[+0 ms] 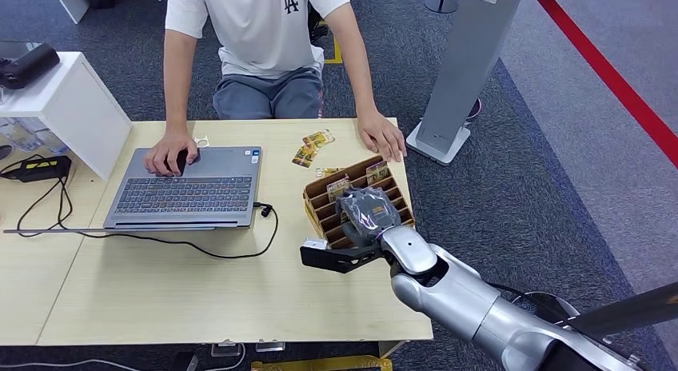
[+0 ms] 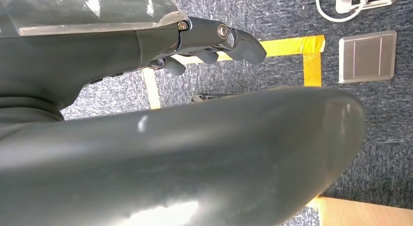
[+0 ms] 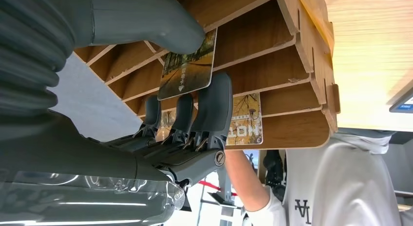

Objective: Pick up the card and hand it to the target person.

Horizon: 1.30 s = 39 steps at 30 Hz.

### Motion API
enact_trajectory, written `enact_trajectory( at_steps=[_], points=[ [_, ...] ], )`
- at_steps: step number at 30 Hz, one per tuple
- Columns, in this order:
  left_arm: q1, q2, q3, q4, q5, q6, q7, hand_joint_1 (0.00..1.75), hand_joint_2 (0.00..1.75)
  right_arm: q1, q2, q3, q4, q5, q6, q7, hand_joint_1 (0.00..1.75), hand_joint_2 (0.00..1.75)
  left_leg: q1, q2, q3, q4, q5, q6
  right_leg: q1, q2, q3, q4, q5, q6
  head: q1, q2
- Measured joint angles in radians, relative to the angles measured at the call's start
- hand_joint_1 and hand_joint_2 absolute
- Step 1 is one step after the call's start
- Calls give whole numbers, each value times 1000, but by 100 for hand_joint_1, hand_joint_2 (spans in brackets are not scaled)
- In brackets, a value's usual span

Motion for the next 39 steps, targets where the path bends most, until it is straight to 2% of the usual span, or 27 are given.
enact_trajectory(
  at_steps=[4, 8, 11, 22, 33, 39],
  points=[
    [1, 0, 0, 0, 0, 0, 0, 0, 0, 0, -1, 6, 2, -2, 0, 4, 103, 175, 0, 0, 0, 0, 0, 0, 0, 0, 0, 0, 0, 0, 0, 0],
    [2, 0, 0, 0, 0, 0, 0, 0, 0, 0, -2, 8, 2, -2, 0, 10, 129, 175, 0, 0, 0, 0, 0, 0, 0, 0, 0, 0, 0, 0, 0, 0],
    [2, 0, 0, 0, 0, 0, 0, 0, 0, 0, -2, 8, 2, -3, 0, 12, 135, 175, 0, 0, 0, 0, 0, 0, 0, 0, 0, 0, 0, 0, 0, 0],
    [2, 0, 0, 0, 0, -5, -2, 0, 0, 0, -3, 8, -1, -2, 0, 22, 146, 175, 0, 0, 0, 0, 0, 0, 0, 0, 0, 0, 0, 0, 0, 0],
    [4, 8, -9, 0, -6, -44, -21, 0, 0, 0, -9, 9, -21, -1, 8, 28, 147, 175, 0, 0, 0, 0, 0, 0, 0, 0, 0, 0, 0, 0, 0, 0],
    [11, 12, -9, 0, 5, -40, -20, 0, 0, -17, -22, 4, -98, 18, 26, 60, 147, 175, 0, 0, 0, 0, 0, 0, 0, 0, 0, 0, 0, 0, 0, 0]
  ],
)
